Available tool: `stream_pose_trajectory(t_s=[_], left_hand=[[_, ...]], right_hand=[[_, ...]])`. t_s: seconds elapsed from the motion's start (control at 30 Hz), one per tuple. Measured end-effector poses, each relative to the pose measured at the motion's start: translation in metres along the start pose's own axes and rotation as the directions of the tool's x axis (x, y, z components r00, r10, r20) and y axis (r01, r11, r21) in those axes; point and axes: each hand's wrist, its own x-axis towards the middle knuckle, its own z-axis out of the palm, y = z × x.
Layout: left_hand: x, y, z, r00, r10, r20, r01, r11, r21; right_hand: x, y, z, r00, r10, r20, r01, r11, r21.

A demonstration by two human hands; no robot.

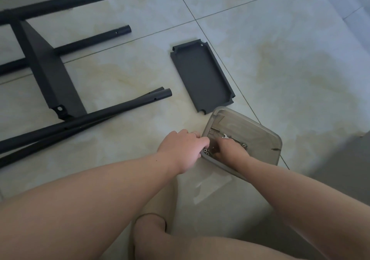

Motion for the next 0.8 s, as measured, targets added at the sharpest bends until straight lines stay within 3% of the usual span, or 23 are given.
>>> stream_pose_trajectory(t_s=[0.47,0.67,0.8], left_hand=[[0.007,-0.003,0.006,1.000,0.012,0.002,-0.012,0.999,0.039],[-0.004,-0.013,-0.011,0.983,0.030,0.182,-0.025,0.999,-0.032],[-0.035,-0.028,-0.057,0.957,-0.093,0.275,0.068,0.993,0.100]], right_hand=[[-0.002,-0.007,0.000,0.993,0.039,0.116,-0.052,0.992,0.113],[-0.015,-0.013,-0.026,0.998,0.060,0.010,-0.061,0.988,0.143],[-0.038,-0.036,-0.077,0.997,-0.019,-0.075,0.028,0.991,0.130]])
